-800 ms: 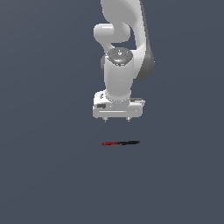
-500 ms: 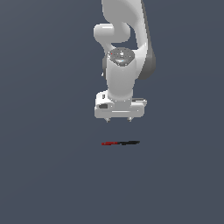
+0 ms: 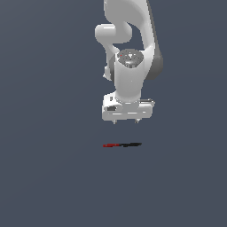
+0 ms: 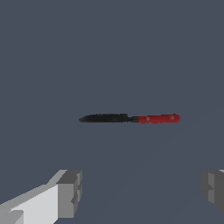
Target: Pick up the object and move it to a goal position.
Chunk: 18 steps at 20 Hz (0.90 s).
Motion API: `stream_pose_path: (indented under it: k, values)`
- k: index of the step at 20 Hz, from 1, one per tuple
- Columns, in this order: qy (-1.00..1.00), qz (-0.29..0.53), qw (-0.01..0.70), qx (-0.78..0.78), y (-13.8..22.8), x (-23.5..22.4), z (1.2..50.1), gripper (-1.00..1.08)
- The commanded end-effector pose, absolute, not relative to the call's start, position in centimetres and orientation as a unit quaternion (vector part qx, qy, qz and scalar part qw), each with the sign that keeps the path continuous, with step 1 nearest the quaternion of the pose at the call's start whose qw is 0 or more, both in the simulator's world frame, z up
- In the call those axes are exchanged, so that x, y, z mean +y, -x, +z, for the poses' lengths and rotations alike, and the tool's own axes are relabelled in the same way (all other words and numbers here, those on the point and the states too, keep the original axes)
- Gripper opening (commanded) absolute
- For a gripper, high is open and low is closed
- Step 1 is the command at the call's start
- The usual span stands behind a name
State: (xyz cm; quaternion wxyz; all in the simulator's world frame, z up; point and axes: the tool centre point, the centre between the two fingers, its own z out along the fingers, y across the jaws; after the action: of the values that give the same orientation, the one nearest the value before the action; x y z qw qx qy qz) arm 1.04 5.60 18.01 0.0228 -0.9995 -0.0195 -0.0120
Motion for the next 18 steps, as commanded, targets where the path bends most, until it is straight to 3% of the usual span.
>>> stream_pose_path:
  k: [1, 18]
  values:
    - [1.0, -0.012, 0.023, -0.016, -1.1, 5.6, 18.0, 1.0]
    - [0.993, -0.004, 0.026, 0.115, -1.8, 5.6, 15.9, 1.0]
